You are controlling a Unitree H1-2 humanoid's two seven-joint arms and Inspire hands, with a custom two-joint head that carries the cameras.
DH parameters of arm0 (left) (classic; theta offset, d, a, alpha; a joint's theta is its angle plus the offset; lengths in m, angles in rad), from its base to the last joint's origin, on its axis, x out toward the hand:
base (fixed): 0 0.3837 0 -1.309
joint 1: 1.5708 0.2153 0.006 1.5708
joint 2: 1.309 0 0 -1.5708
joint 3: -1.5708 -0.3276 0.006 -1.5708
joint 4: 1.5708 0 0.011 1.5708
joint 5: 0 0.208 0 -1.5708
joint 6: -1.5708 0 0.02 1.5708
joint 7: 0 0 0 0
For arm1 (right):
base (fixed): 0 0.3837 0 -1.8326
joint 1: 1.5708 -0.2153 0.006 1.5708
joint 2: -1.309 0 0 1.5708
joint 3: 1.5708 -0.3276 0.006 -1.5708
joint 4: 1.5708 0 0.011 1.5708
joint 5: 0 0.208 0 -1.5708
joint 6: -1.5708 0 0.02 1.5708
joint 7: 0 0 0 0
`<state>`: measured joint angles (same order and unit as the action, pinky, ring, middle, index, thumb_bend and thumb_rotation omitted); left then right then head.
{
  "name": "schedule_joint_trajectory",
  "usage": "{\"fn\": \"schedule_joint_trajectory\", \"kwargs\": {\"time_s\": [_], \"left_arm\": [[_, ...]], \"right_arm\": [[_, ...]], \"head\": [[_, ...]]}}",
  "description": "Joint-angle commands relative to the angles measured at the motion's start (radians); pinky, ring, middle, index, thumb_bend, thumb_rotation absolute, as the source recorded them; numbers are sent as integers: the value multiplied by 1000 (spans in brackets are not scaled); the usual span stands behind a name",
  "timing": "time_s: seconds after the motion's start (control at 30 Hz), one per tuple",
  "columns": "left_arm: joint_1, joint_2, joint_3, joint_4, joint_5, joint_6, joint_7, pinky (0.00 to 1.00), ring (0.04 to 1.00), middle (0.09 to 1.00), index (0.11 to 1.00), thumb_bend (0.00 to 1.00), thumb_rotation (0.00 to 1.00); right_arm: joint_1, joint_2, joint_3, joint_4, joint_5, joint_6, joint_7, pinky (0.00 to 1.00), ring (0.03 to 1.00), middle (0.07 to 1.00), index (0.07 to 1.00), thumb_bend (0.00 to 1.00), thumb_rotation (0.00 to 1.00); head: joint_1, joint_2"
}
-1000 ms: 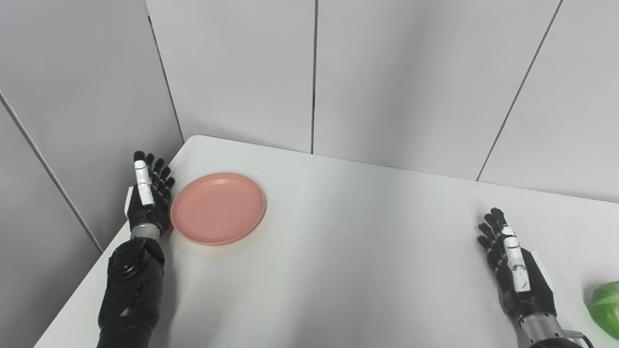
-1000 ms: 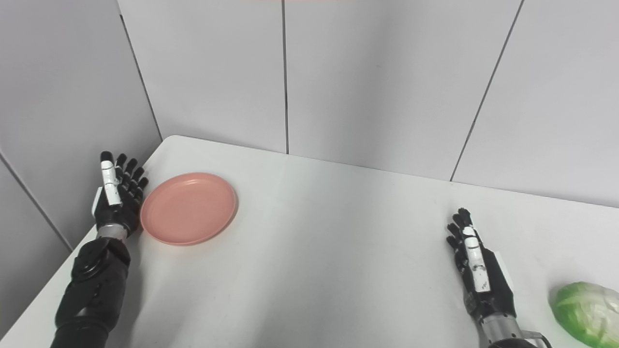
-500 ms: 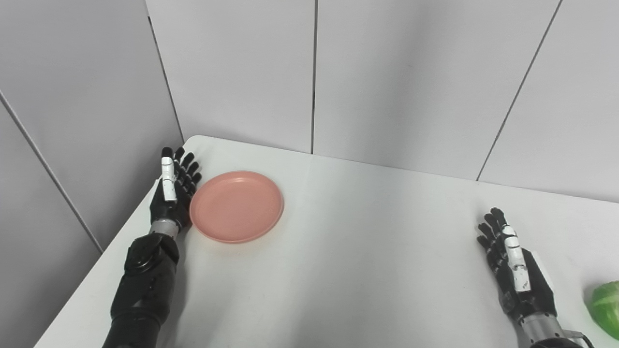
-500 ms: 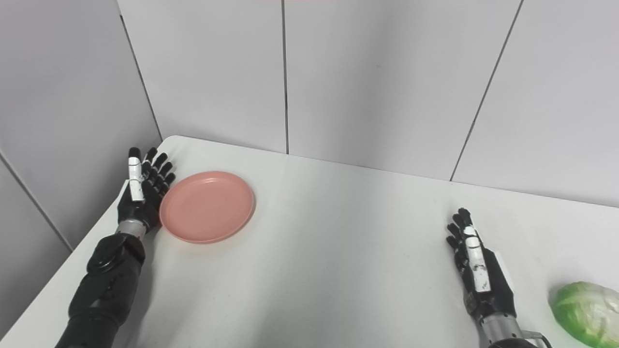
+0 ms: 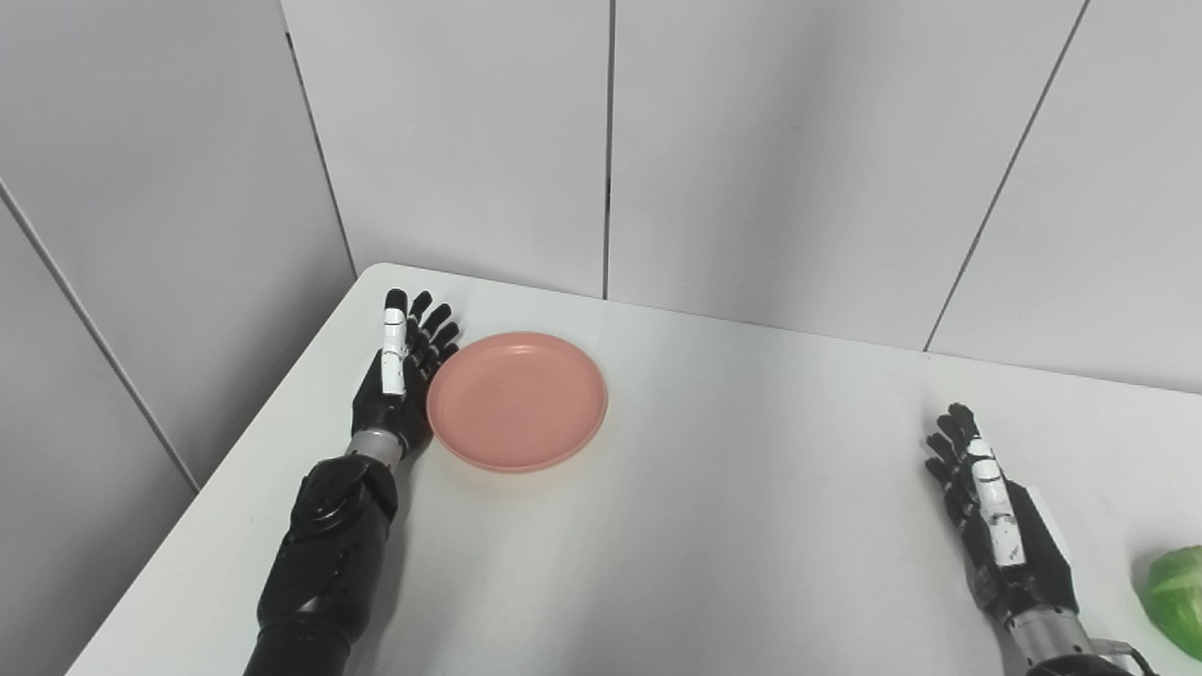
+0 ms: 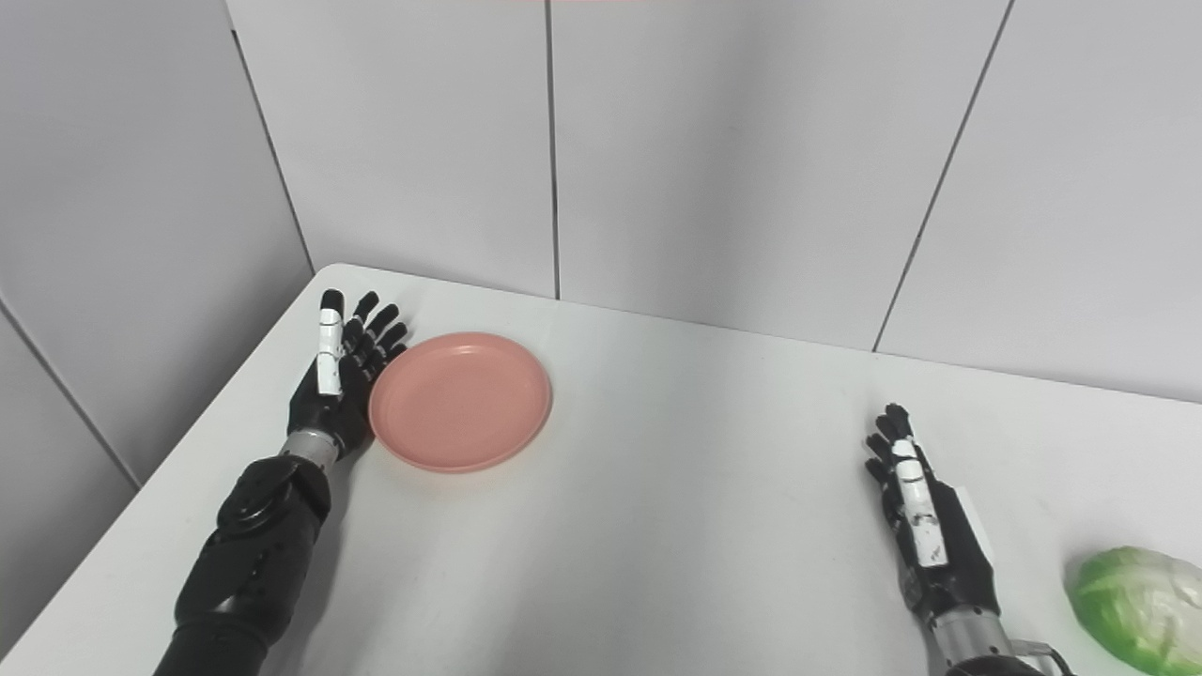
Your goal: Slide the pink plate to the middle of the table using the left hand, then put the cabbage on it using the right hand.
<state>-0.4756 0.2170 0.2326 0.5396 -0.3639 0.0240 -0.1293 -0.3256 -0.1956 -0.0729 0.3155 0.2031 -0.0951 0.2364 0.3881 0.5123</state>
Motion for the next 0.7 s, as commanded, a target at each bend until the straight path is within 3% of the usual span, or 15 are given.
{"fn": "schedule_joint_trajectory", "kwargs": {"time_s": [0.0, 0.3, 0.5, 0.67], "left_arm": [[9, -29, -31, -30, 23, 53, 1, 974, 969, 961, 964, 855, 1000], [31, -62, -90, -143, 48, 148, 1, 963, 962, 957, 960, 834, 1000], [49, -73, -139, -198, 77, 175, -11, 974, 971, 967, 969, 828, 1000], [72, -88, -182, -269, 95, 209, -16, 998, 993, 977, 976, 832, 1000]], "right_arm": [[-3, -4, 5, -26, -3, 14, 6, 1000, 1000, 1000, 1000, 344, 972], [0, 1, 11, -17, -20, -16, -2, 1000, 1000, 1000, 1000, 320, 992], [1, 6, 16, 4, -68, -59, -31, 1000, 1000, 1000, 1000, 313, 1000], [8, 23, 15, -21, -68, -26, -45, 1000, 1000, 1000, 1000, 286, 1000]], "head": [[-7, 1], [-29, 1], [-61, 5], [-88, 6]]}}
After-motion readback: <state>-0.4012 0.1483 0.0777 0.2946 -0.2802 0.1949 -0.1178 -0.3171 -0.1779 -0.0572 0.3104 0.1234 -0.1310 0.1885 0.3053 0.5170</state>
